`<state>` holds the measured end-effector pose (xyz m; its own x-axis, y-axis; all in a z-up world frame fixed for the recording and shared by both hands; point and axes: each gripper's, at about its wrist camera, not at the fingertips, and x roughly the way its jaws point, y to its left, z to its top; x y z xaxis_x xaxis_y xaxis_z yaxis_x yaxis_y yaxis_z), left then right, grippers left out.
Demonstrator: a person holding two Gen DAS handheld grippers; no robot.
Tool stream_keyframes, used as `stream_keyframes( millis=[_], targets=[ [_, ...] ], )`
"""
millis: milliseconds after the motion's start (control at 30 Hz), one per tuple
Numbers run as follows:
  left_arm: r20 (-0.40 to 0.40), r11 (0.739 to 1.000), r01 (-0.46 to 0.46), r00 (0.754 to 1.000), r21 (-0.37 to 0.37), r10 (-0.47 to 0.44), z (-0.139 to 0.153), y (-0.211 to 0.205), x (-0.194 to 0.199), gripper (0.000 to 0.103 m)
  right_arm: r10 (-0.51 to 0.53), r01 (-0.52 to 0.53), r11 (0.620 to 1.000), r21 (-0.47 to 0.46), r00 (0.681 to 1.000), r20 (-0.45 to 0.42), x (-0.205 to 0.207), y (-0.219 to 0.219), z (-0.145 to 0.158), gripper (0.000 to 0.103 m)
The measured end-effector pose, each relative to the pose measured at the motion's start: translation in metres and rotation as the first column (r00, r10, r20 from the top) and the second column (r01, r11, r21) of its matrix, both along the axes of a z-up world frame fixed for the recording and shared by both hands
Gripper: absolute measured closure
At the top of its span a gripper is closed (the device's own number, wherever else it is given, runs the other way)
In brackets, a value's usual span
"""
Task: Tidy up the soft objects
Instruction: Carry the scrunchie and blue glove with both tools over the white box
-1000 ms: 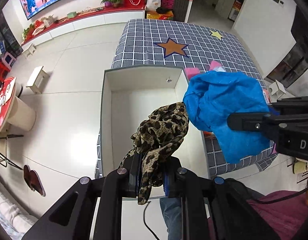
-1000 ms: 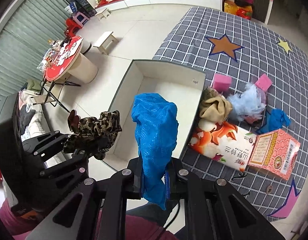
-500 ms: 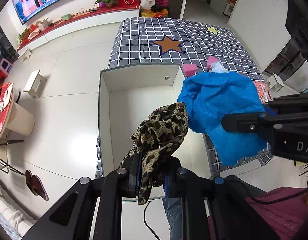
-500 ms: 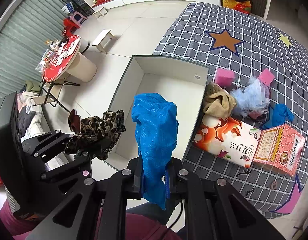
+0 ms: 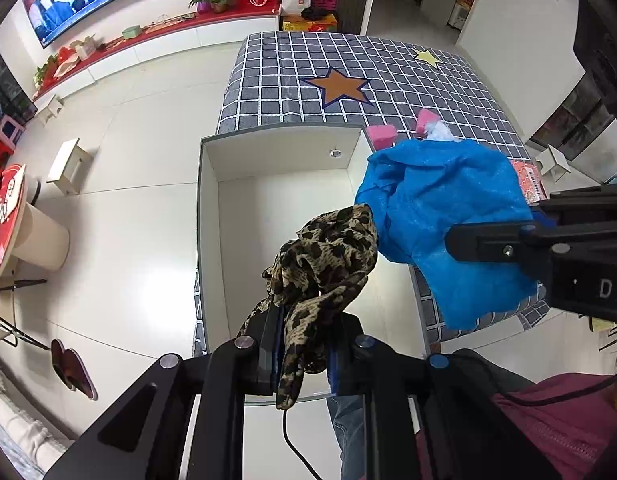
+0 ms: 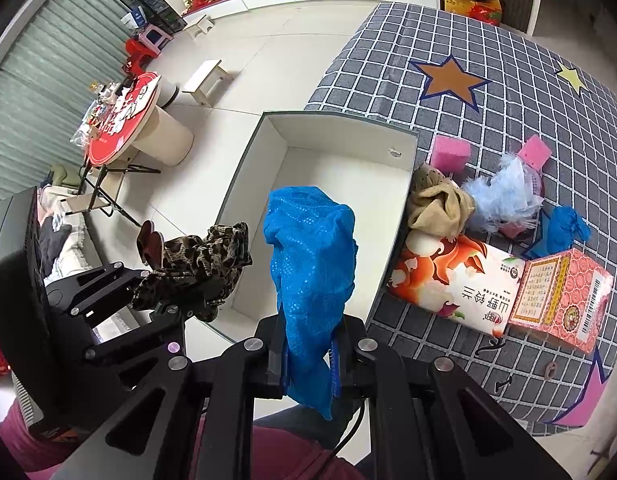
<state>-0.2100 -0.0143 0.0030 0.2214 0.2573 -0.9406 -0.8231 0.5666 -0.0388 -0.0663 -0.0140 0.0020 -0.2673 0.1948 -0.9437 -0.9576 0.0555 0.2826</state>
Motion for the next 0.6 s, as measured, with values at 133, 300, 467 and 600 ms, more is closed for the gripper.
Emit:
stream_keyframes(
  millis=[133,300,467,600],
  targets=[
    [-0.003,1.0,0.002,1.0,-0.002,-0.002,-0.0012,0.0015,0.0003,0.085,0.0,0.0,1.0,-0.002,1.0,0.0,0.0001,0.0005,-0.0002,0.087],
    [-0.006,1.0,0.002,1.0,-0.005,-0.002,-0.0022,0.0041,0.0008,0.085,0.0,0.0,1.0,-0.002,1.0,-0.001,0.0002,0.0015,-0.0009,0.087],
    [-0.012,1.0,0.006,1.0,-0.009,-0.006,-0.0037,0.0066,0.0023,0.085,0.0,0.0,1.0,-0.005,1.0,-0.002,-0.0002,0.0026,-0.0023,0.087],
    [-0.015,1.0,0.007,1.0,-0.014,-0.007,-0.0054,0.0087,0.0039,0.085,0.002,-0.002,1.0,-0.006,1.0,-0.002,-0.0002,0.0033,-0.0025,0.087]
  ],
)
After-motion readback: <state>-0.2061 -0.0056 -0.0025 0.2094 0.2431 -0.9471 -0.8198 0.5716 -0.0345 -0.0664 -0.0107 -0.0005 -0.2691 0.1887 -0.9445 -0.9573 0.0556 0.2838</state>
